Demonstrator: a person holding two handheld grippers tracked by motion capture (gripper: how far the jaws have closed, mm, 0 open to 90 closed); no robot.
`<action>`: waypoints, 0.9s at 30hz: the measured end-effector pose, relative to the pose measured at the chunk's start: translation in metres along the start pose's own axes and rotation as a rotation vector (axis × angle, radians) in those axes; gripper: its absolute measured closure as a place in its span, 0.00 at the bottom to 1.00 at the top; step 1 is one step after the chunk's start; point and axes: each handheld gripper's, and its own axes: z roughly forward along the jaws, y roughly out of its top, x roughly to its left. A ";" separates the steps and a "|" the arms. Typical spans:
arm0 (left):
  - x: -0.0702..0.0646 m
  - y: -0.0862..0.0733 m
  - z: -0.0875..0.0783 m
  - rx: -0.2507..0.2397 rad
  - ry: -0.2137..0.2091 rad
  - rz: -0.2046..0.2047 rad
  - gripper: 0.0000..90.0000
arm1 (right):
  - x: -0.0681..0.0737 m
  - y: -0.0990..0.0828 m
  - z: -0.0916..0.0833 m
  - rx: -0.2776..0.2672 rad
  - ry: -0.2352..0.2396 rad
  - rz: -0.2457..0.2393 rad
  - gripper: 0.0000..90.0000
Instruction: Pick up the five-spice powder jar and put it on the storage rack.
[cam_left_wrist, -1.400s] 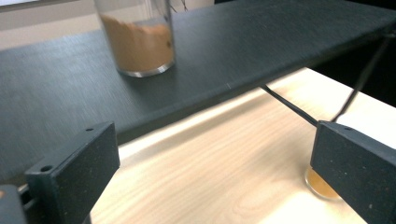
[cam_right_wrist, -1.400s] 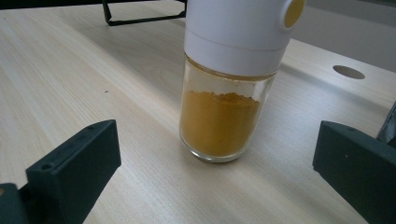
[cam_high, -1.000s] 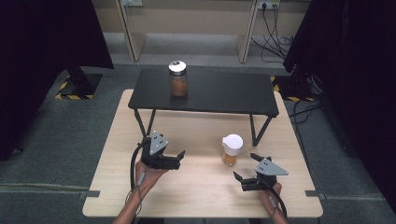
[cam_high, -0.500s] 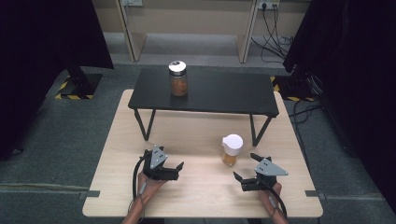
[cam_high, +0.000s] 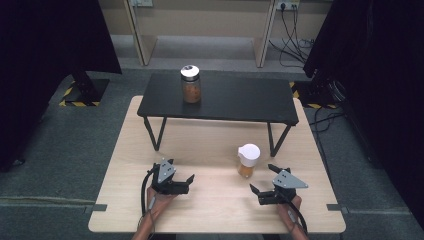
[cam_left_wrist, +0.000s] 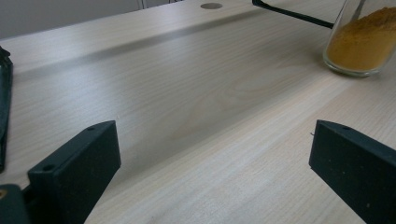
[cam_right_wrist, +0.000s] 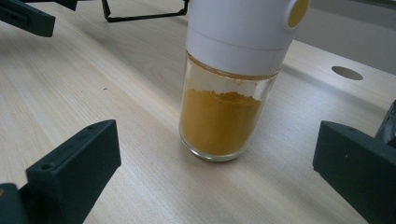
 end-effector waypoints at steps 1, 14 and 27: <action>0.001 0.000 0.000 0.004 -0.003 -0.006 0.01 | 0.000 0.000 0.000 0.000 -0.001 0.000 0.01; 0.001 0.002 0.001 0.019 -0.013 0.018 0.01 | 0.002 0.001 0.000 0.005 -0.008 -0.015 0.01; 0.001 0.004 0.002 0.027 -0.021 0.016 0.01 | 0.005 0.002 0.000 0.012 -0.021 -0.019 0.01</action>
